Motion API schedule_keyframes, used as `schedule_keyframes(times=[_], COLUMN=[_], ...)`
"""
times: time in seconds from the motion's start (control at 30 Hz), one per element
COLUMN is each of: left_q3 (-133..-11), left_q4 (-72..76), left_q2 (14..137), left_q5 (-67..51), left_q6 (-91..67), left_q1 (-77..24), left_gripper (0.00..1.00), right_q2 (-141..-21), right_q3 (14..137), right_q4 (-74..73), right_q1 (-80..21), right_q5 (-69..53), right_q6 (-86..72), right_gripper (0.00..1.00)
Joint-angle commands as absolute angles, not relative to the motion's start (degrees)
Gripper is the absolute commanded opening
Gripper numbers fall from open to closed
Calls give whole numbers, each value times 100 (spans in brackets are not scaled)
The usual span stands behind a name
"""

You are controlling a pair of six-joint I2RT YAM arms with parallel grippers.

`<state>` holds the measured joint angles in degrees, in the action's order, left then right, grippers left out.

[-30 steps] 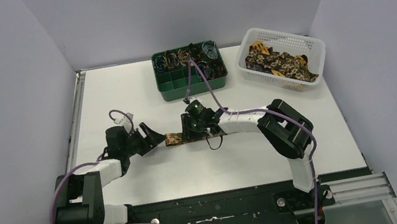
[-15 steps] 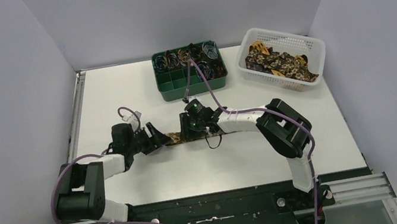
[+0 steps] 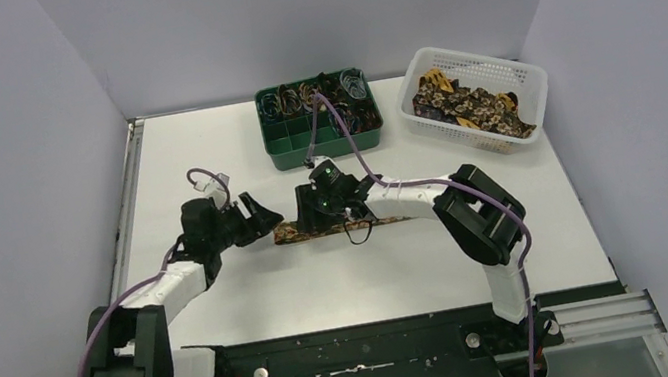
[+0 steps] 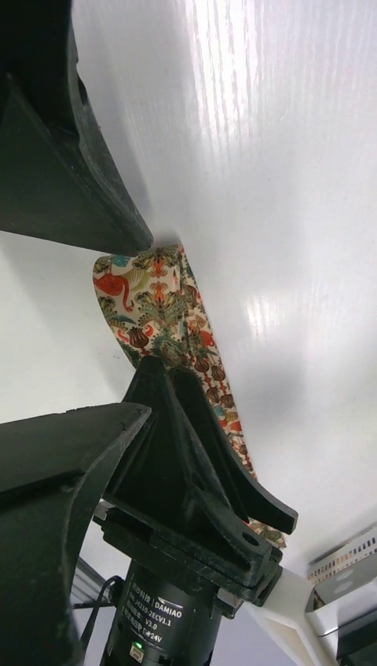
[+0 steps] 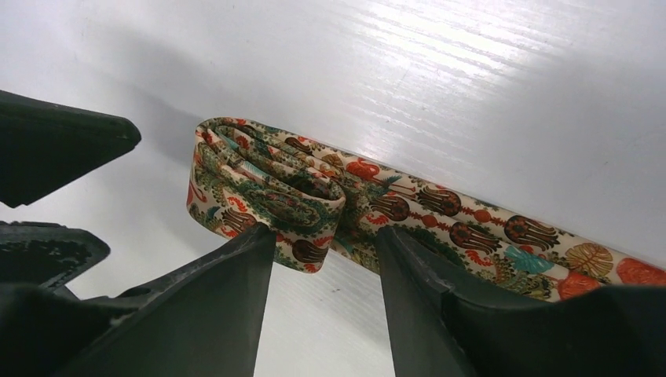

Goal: Roll the ties
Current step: Roll the tie at the center of the board.

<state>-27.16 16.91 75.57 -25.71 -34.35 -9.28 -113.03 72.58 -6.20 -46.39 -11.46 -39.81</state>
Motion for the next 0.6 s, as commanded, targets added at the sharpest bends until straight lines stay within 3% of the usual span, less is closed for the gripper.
schedule_keyframes(times=[0.0,0.23,0.57], left_q3=[-2943,-2773,-2751], left_q4=[1280,1559,2039], left_q2=[7426,7797,8375], left_q5=[-2269,-2481,-2848], left_q6=[-3181,-3169,-3188], left_q1=[-911,-916,-918], left_gripper=[66,67,66], right_q2=[-10975,-11333,-11590], right_q3=[7455,7526,7593], right_q4=[-534,-728,-943], right_q1=[-4574,-4525,-4523], right_q5=[-1031,-844,-682], right_q6=[-3896,-3873,-3793], right_gripper=[52,41,37])
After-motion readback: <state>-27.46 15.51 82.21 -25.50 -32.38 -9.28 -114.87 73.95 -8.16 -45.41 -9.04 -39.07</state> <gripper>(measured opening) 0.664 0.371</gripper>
